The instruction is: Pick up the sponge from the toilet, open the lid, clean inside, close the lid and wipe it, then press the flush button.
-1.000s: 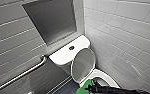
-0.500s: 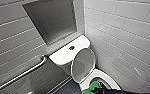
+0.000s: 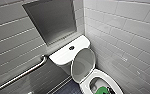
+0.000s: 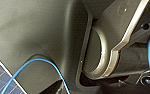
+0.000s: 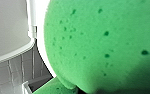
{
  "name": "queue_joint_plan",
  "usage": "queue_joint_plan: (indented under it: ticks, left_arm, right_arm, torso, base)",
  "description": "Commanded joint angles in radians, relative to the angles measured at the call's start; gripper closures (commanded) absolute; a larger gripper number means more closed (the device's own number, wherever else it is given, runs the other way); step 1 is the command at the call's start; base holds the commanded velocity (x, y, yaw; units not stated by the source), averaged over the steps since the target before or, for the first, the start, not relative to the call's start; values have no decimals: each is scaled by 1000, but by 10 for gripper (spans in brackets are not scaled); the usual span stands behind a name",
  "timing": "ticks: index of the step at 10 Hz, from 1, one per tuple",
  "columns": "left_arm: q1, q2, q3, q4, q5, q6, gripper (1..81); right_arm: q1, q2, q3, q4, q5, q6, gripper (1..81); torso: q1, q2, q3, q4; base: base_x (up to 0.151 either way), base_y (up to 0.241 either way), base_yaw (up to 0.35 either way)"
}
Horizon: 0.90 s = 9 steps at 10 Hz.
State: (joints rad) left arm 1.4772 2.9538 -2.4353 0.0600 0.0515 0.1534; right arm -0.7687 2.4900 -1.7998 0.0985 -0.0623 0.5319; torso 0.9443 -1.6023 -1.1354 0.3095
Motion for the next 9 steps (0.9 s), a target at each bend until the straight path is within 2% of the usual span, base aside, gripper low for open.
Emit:
queue_joint_plan:
  ticks: [1, 5, 9]
  left_arm:
    - [21, -11, 10, 0, 84, 3, 10]
    - [21, -7, 10, 1, 84, 5, 10]
    - [21, -8, 10, 3, 74, 5, 10]
  right_arm:
    - [38, -80, 76, 1, -51, -4, 811]
    - [-10, -257, 191, 3, 4, -4, 811]
    - [-56, -379, 278, 6, 36, -4, 811]
  torso:
    - [0, 0, 0, 0]
    - [0, 0, 0, 0]
    - [0, 0, 0, 0]
  base:
    - [0, 0, 0]
    - [0, 0, 0]
    - [0, 0, 0]
